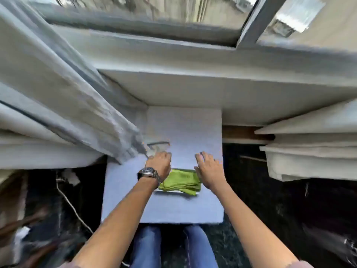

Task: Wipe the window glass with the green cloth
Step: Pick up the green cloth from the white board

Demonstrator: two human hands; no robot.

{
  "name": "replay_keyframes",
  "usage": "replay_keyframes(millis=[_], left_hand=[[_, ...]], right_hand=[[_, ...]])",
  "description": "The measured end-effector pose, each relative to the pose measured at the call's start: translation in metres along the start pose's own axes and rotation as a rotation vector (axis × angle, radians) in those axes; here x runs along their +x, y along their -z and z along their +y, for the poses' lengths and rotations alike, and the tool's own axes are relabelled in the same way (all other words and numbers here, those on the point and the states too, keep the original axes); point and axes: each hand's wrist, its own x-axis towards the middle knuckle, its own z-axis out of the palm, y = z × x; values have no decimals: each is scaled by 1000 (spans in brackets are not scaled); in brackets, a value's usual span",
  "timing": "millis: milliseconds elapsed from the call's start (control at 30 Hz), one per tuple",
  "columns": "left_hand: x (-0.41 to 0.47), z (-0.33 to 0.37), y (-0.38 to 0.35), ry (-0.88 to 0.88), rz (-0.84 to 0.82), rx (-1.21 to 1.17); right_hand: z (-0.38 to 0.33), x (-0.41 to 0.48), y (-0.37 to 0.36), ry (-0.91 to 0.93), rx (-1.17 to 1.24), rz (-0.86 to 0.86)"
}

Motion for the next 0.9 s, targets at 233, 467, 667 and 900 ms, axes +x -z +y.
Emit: replay_keyframes(millis=[233,467,667,900], left_hand=[[62,6,-196,-51,-70,88],[80,23,-199,-138,-86,365],[45,2,-96,-113,-272,262],[-41,-10,120,-101,-108,-329]], right_hand=[[25,34,-184,54,-224,-61],[12,33,-171,71,-408,-146],[3,10,-85,-55,325,-339],[-9,-4,142,-140,1041,192]])
